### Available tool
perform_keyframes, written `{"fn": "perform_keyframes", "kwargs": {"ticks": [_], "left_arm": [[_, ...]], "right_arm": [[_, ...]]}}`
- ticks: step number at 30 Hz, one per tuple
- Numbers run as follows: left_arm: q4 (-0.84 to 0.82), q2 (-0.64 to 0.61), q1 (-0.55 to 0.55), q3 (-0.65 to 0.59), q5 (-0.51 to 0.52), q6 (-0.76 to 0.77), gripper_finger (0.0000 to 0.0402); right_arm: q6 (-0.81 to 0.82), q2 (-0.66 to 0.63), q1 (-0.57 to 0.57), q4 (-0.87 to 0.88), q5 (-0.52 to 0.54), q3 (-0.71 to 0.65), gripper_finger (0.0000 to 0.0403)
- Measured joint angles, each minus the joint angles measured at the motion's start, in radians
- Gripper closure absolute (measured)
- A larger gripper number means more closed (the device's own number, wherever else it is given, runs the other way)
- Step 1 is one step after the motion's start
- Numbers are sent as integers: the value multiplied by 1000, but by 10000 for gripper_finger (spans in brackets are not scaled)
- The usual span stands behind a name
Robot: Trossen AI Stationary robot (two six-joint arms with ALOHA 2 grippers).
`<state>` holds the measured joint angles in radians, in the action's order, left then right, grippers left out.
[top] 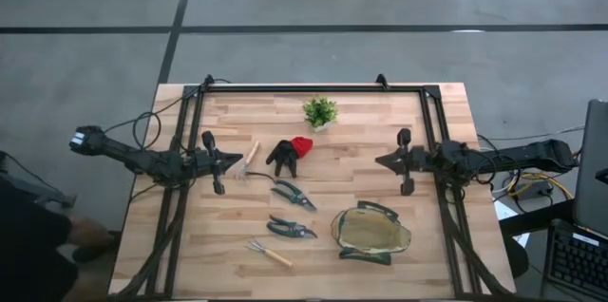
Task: Pick & Place Garden tools in Gardening bag
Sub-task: Put the top shear scissors into the gardening bag
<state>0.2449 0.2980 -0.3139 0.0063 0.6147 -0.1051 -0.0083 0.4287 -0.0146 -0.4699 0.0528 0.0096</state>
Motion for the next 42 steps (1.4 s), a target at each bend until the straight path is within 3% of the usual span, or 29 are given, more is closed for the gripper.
{"fn": "perform_keyframes", "kwargs": {"ticks": [6,16,20,27,35,42], "left_arm": [[0,0,0,0,0,0,390],[0,0,0,0,0,0,390],[0,0,0,0,0,0,390],[0,0,0,0,0,0,390],[0,0,0,0,0,0,390],[0,0,0,0,0,0,390]], "right_arm": [[187,0,0,-99,-1,0,394],[112,23,0,-235,49,0,394],[150,75,1,-245,103,0,394],[190,210,0,-365,104,0,394],[275,334,0,-380,103,0,394],[227,389,0,-380,104,17,394]]}}
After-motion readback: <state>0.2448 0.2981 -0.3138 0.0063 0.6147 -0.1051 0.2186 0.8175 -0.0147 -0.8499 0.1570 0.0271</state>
